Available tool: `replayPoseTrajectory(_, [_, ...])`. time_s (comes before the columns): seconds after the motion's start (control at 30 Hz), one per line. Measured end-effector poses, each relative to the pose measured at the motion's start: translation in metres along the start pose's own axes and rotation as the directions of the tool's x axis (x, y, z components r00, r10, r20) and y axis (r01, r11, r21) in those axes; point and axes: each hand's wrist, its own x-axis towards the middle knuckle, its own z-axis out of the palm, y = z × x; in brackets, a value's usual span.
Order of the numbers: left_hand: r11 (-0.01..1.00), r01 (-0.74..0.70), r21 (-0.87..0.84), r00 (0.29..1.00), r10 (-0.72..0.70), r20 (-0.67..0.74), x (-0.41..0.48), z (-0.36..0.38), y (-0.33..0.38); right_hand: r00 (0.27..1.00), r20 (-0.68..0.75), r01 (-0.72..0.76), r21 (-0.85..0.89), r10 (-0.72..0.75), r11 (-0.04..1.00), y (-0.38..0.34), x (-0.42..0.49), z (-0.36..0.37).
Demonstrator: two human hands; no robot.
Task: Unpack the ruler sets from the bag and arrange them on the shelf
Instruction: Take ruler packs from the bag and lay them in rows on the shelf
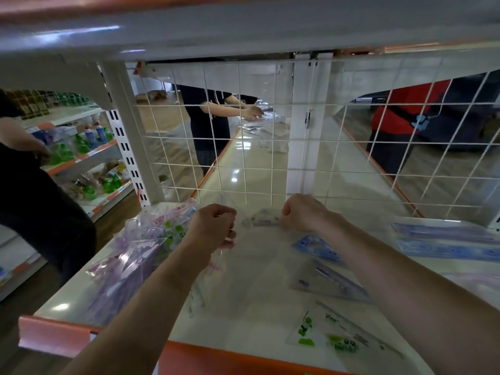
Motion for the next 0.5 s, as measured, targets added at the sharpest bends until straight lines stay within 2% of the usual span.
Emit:
replayPoseTrajectory(0.1, [0.999,0.016,-0.036,1.0,-0.016,-0.005,-0.001,0.0,0.001,0.998,-0.042,0.041,-0.02,-0.042,0.999,0.004,-0.004,-0.003])
replayPoseTrajectory(0.2, [0.987,0.054,-0.154,0.998,-0.051,0.025,-0.004,0.0,0.002,0.988,-0.118,0.117,0.162,-0.099,0.98,0.003,-0.013,-0.007])
replayPoseTrajectory(0.27, [0.972,0.07,-0.222,0.997,-0.06,0.051,-0.007,-0.001,0.003,0.989,-0.084,0.148,0.413,-0.124,0.899,-0.003,-0.023,-0.01])
replayPoseTrajectory(0.33, [0.953,0.094,-0.288,0.994,-0.073,0.081,-0.011,0.0,0.004,0.987,0.033,0.098,0.663,-0.16,0.742,-0.011,-0.036,-0.015])
replayPoseTrajectory(0.37, [0.936,0.115,-0.334,0.992,-0.087,0.096,-0.012,0.0,0.004,0.978,0.082,0.07,0.732,-0.189,0.678,-0.014,-0.041,-0.016])
replayPoseTrajectory(0.43, [0.89,0.155,-0.429,0.985,-0.108,0.132,-0.015,0.001,0.004,0.967,0.095,0.077,0.773,-0.236,0.629,-0.017,-0.049,-0.019])
replayPoseTrajectory(0.5, [0.851,0.18,-0.493,0.979,-0.105,0.177,-0.017,0.002,0.004,0.971,0.038,0.124,0.763,-0.236,0.635,-0.017,-0.051,-0.021])
